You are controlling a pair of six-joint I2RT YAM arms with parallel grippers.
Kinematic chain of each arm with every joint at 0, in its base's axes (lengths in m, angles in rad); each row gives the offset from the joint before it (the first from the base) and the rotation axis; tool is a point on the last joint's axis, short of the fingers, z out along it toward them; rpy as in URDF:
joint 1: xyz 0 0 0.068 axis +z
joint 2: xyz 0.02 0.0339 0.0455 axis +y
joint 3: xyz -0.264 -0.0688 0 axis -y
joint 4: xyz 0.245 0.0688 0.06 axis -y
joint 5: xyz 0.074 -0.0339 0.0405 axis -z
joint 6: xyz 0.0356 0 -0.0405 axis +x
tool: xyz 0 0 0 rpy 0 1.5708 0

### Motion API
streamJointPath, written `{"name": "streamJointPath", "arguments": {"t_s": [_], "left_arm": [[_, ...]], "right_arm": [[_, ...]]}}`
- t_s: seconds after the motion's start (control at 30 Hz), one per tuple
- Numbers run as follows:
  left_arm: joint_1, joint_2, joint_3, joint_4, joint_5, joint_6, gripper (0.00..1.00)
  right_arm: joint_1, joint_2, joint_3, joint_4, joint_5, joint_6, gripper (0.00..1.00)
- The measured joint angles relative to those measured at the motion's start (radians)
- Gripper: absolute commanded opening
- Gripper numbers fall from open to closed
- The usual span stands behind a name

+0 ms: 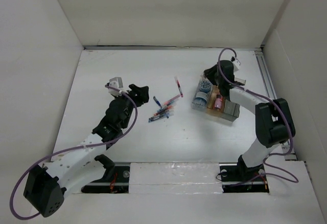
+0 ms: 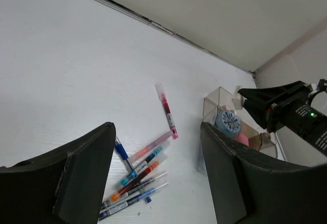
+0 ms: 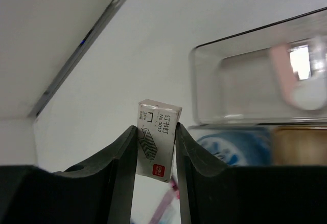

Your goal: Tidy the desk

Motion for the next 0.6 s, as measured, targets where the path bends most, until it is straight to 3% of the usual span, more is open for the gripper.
{"name": "streamJointPath", "arguments": {"t_s": [0.33,0.6], "left_arm": [[-0.004,-0.045,0.006,-0.011,0.035,0.016,0.64],[-0.004,-0.075,0.006,-0.001,0.032,0.016,0.64]], "right_arm": [[-0.180,-0.029,-0.045,-0.055,0.079,0.059,0.12],[-0.233,-0.023,-0.045,-0.075,0.060,0.086,0.28]]}}
